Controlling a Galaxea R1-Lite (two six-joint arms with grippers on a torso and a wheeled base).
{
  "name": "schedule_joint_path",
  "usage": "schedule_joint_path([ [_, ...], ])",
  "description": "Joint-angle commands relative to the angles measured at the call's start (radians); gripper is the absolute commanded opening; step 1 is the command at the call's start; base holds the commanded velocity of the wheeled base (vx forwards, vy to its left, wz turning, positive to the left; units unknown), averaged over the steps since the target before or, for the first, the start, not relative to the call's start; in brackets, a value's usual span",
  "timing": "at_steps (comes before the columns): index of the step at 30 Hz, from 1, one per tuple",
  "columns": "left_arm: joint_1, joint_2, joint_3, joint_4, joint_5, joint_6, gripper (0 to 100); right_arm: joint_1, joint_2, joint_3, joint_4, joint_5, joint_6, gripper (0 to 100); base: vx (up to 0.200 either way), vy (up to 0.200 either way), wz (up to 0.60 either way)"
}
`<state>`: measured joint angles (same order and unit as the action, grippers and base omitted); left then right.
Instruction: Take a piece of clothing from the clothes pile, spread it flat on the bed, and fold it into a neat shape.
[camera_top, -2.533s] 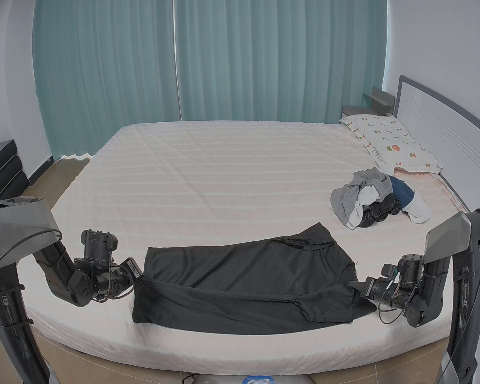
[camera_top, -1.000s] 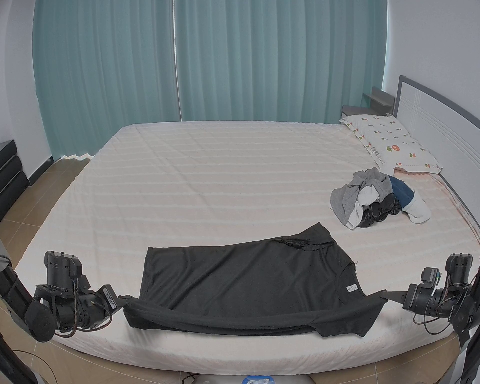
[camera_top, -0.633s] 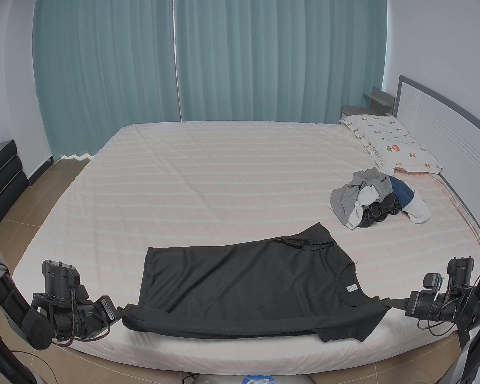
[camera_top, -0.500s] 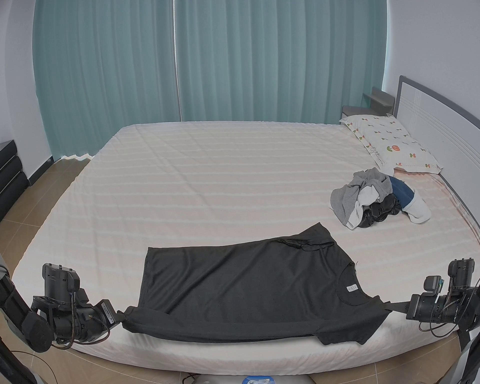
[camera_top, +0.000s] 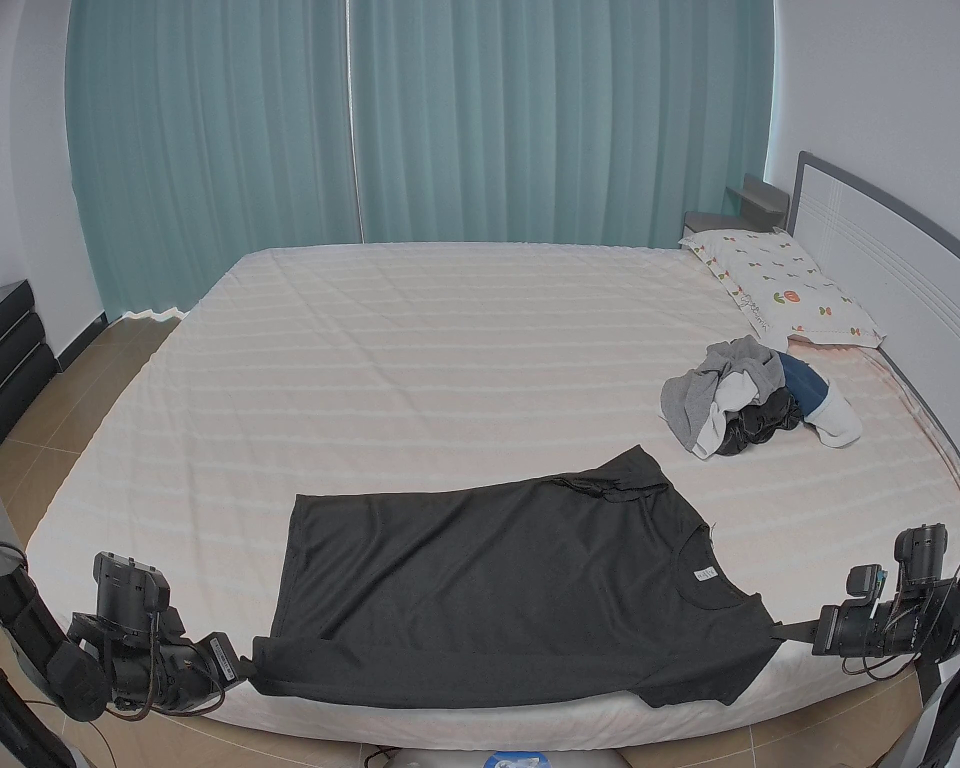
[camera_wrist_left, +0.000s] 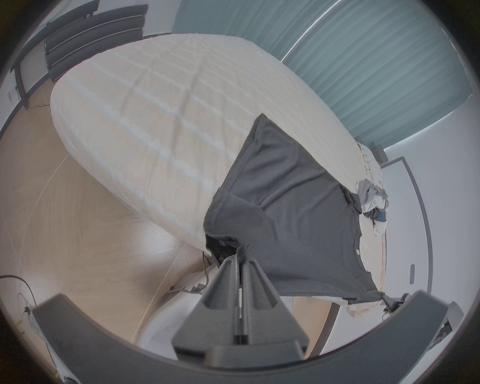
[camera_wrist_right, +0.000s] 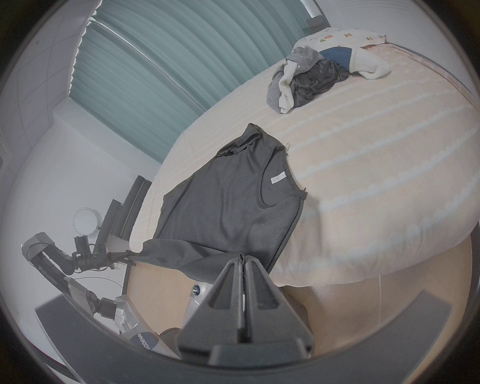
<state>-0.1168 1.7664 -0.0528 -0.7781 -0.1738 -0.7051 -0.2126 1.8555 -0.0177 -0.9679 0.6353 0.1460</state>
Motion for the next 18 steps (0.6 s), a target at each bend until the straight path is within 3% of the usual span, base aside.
schedule_joint_path([
  [1, -0.034, 0.042, 0.021, -0.003, 0.0, 0.004, 0, -0.002, 0.056, 0.015, -0.008, -0.019, -0.003, 0, 0.0, 0.0, 0.0],
  [12, -0.015, 0.048, -0.099, -0.009, 0.005, -0.06, 0, -0.005, 0.06, -0.079, -0.034, -0.011, 0.003, 0, 0.0, 0.0, 0.0],
  [14, -0.007, 0.056, -0.168, -0.003, 0.011, -0.148, 0, 0.002, 0.062, -0.146, -0.026, -0.008, 0.041, 0, 0.0, 0.0, 0.0],
  [18, -0.001, 0.119, -0.236, -0.004, 0.013, -0.195, 0, 0.05, 0.076, -0.226, -0.014, -0.022, 0.124, 0, 0.0, 0.0, 0.0],
])
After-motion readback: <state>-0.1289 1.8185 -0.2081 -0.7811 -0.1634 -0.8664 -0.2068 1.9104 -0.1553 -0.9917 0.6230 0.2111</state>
